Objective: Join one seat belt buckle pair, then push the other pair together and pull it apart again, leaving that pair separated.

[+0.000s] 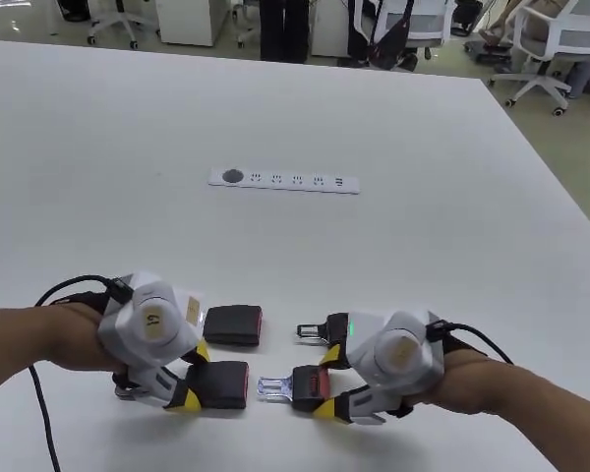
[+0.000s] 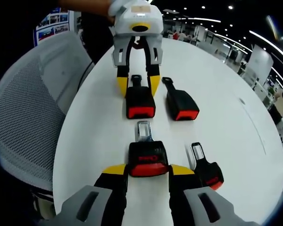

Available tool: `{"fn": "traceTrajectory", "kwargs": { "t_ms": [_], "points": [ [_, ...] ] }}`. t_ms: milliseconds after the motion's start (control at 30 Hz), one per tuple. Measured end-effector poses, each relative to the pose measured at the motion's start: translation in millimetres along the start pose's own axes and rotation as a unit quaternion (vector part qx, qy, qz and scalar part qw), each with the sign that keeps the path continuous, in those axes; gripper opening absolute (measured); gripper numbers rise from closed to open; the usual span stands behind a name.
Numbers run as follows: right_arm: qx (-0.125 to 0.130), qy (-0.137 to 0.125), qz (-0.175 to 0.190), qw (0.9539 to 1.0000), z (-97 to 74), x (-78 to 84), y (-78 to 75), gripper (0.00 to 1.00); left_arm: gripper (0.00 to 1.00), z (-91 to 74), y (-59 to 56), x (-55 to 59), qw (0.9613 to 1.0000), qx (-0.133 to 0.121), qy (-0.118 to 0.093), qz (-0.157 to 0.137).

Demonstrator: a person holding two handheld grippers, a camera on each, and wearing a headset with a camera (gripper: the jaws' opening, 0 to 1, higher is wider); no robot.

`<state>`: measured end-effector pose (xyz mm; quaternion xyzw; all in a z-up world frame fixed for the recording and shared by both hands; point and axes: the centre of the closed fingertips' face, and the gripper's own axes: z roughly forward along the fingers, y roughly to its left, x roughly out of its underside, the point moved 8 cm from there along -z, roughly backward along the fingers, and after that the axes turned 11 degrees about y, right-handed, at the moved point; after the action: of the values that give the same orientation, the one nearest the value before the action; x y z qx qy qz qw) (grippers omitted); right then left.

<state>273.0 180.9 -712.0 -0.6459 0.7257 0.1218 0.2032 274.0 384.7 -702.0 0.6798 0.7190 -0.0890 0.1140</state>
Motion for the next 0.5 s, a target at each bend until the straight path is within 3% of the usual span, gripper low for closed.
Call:
{"fn": "traceTrajectory", "kwargs": {
  "t_ms": [500],
  "points": [
    [-0.003, -0.001, -0.001, 1.0, 3.0, -9.5, 2.6, 0.3, 0.32, 1.8, 0.3, 1.0, 1.0, -0.001, 0.002, 0.001]
  ]
}}
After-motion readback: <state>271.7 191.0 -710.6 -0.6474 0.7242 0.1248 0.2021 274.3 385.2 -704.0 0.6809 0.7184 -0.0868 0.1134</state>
